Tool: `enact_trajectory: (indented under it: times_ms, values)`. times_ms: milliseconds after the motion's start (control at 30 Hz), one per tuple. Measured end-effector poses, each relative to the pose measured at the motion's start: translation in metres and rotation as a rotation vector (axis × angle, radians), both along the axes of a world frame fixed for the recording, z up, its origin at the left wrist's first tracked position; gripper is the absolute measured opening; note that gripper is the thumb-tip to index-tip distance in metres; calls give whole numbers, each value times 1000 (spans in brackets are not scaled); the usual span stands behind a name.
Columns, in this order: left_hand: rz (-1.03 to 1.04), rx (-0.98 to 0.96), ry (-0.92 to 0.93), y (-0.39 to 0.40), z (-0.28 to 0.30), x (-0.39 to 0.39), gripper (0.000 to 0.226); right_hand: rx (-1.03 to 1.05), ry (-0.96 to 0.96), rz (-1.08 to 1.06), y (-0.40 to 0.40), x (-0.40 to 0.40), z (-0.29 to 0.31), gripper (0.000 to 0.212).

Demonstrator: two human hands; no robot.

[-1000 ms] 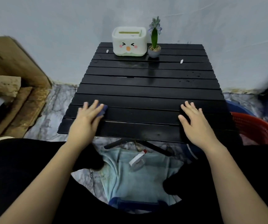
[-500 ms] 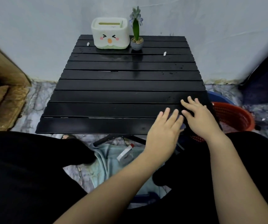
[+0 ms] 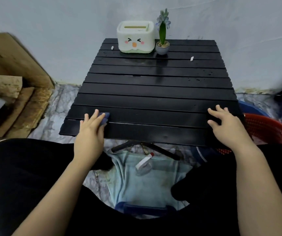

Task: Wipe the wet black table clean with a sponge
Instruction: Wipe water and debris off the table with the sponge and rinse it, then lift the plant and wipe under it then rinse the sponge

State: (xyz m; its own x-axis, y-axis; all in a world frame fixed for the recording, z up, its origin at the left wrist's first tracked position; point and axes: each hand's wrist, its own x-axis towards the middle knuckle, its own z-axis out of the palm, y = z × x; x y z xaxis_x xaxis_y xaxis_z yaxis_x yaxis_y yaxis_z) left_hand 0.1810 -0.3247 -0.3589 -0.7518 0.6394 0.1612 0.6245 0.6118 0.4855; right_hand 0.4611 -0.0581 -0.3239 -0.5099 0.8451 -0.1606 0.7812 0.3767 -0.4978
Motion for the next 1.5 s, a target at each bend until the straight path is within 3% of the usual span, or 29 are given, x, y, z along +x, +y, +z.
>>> enact_trajectory:
  times_ms: [100, 200, 300, 367, 467, 533, 600, 700, 800, 900, 967, 1033, 1100, 1167, 1233, 1333, 1400, 1500]
  values:
    - [258, 88, -33, 25, 16, -25, 34, 67, -43, -5, -10, -16, -4, 54]
    - [243, 13, 9, 73, 15, -34, 32, 108, -59, 54, -23, -35, -11, 55]
    - [70, -150, 126, 122, 2, -9, 30, 129, -51, 53, -25, -41, -15, 52]
    - [-153, -103, 135, 151, -1, 21, 31, 135, -36, 32, -23, -40, -13, 50]
    - [-572, -27, -8, 182, 9, 52, 39, 168, -13, 2, -19, -42, -12, 45]
    - [-637, 49, -124, 197, 16, 44, 40, 188, 9, -17, -17, -45, -13, 44]
    - [-470, 146, -113, 209, 21, 15, 39, 192, 18, -17, -14, -48, -14, 44]
    - [-106, 174, 70, 226, 22, -60, 34, 207, 8, -14, -7, -54, -15, 44]
    - [184, -2, 123, 241, 5, -137, 33, 247, 22, -16, 7, -67, -18, 42]
    - [270, -193, 70, 264, -15, -133, 37, 308, 79, -36, 27, -88, -18, 36]
    - [81, -130, 197, 286, -21, -91, 30, 351, 143, -50, 45, -107, -13, 30]
    - [-232, 26, 180, 306, -17, -41, 21, 372, 233, -60, 71, -130, -5, 26]
    - [-527, 126, -28, 318, -10, -7, 24, 394, 339, -70, 101, -155, 9, 26]
    - [-643, 198, -313, 321, -4, -3, 29, 408, 429, -81, 129, -177, 30, 27]
    - [-580, 335, -532, 312, 1, -23, 31, 386, 483, -24, 150, -196, 49, 26]
    - [-225, 524, -497, 280, 3, -77, 29, 293, 374, 185, 169, -225, 59, 29]
    - [24, 486, -340, 249, 6, -115, 32, 189, 254, 294, 177, -247, 50, 37]
    - [238, 243, -197, 200, 6, -146, 49, 101, 109, 353, 186, -280, 32, 50]
